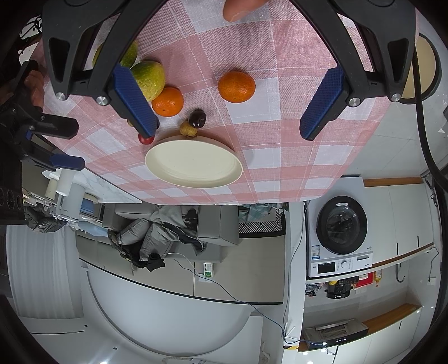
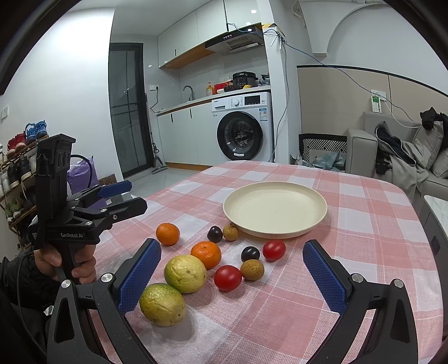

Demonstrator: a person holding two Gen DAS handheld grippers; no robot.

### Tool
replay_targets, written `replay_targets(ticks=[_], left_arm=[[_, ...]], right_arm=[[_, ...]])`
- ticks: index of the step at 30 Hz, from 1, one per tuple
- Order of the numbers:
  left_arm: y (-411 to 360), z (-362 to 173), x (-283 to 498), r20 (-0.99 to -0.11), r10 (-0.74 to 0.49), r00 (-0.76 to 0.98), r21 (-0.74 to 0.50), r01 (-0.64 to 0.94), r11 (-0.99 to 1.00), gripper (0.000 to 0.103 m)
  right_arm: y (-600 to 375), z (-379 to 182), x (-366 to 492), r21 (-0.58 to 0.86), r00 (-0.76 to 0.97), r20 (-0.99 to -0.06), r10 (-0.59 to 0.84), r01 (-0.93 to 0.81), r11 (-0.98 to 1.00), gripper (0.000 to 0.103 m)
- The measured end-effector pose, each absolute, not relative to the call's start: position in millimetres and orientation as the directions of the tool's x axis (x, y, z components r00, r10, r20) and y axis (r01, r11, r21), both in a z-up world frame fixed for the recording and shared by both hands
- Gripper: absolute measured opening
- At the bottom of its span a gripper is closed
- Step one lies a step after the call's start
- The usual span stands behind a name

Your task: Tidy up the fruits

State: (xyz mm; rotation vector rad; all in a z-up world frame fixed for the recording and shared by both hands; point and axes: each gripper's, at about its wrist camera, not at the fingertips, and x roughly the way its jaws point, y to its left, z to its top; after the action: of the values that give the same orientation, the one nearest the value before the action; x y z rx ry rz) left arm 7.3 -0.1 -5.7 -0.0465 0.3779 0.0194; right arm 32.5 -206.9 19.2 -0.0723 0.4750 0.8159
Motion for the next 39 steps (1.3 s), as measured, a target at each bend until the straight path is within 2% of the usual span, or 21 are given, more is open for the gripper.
replay_targets(ticks=[26,33,36,38,39], left_arm=[[1.2,-4.3,5.8,-0.369,0.011,0.929,-0.039,-0.027,0.999,0.102],[7.6,-6.8,13.2,-0.412,0.039,0.91,-0.052,-0.067,0.996,0.102],[11.7,-9.8,19.8,-0.457,0.036,0.888,-0.072,-0.078,0.994,0.102],[14.3,-10.3,22.2,-0.473,0.038,0.88,-0.084,-0.088,0.993,0.102],[14.8,-10.8,23.0,-0.48,0.043,0.876,-0.08,-0.092,0.993,0.102]], right_arm=[[-204.6,19.7,34.4,0.112,0.607,-0.459,0.649,-0.685,0.72,0.103],[-196.6,13.7,43.7,0.105,0.602,-0.529,0.598,-0.653,0.75,0.103],[-192.4,10.9,48.0,0.131,0.555,-0.565,0.61,-0.669,0.731,0.095],[-191.7,10.1,51.8,0.141,0.545,-0.585,0.6,-0.66,0.738,0.085],[-191.5,9.2,54.0,0.155,0.531,-0.597,0.602,-0.66,0.735,0.084]])
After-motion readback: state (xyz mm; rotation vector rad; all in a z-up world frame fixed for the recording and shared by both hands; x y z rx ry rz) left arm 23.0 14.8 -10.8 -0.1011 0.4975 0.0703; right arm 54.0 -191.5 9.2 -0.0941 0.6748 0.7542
